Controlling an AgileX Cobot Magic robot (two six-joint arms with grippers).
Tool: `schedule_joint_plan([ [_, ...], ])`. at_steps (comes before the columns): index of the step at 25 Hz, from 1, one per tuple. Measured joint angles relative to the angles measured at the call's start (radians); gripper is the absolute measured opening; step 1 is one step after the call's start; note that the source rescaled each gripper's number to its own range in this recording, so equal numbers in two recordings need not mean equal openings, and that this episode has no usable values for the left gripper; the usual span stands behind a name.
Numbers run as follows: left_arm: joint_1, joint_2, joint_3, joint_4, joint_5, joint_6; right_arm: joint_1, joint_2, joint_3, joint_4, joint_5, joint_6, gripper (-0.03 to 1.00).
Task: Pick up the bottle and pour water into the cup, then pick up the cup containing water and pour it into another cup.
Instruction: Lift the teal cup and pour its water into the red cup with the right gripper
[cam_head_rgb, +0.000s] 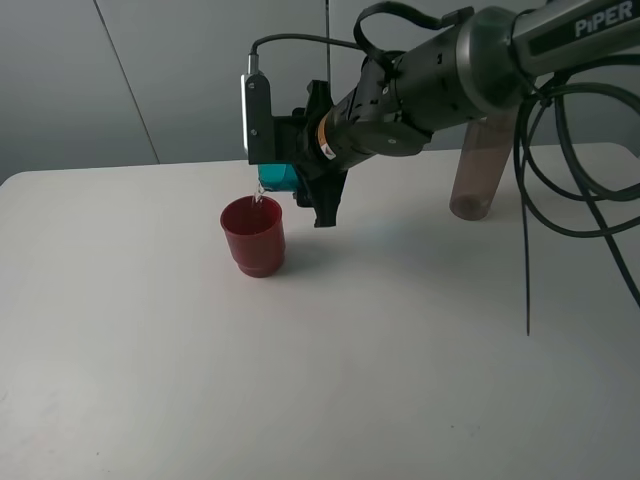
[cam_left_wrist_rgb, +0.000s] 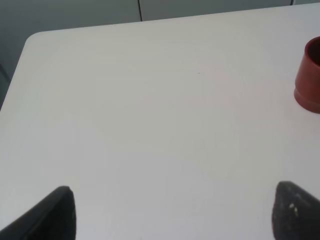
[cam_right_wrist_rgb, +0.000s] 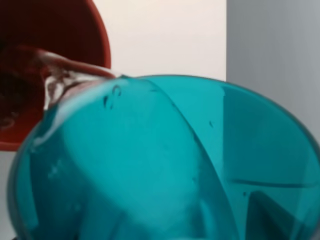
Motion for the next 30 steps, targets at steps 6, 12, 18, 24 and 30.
schedule_joint_plan([
  [6,0.000,0.000,0.000,0.000,0.000,0.000,0.016,0.000,-0.014,-0.051,0.029,-0.002,0.04],
  [12,0.000,0.000,0.000,0.000,0.000,0.000,0.028,0.000,-0.014,-0.117,0.060,-0.005,0.04],
  [18,0.000,0.000,0.000,0.000,0.000,0.000,0.037,0.000,-0.014,-0.193,0.074,-0.006,0.04],
  [24,0.000,0.000,0.000,0.000,0.000,0.000,0.038,0.000,-0.014,-0.242,0.076,-0.006,0.04],
  [30,0.000,0.000,0.000,0.000,0.000,0.000,0.039,0.000,-0.014,-0.300,0.076,-0.006,0.04],
])
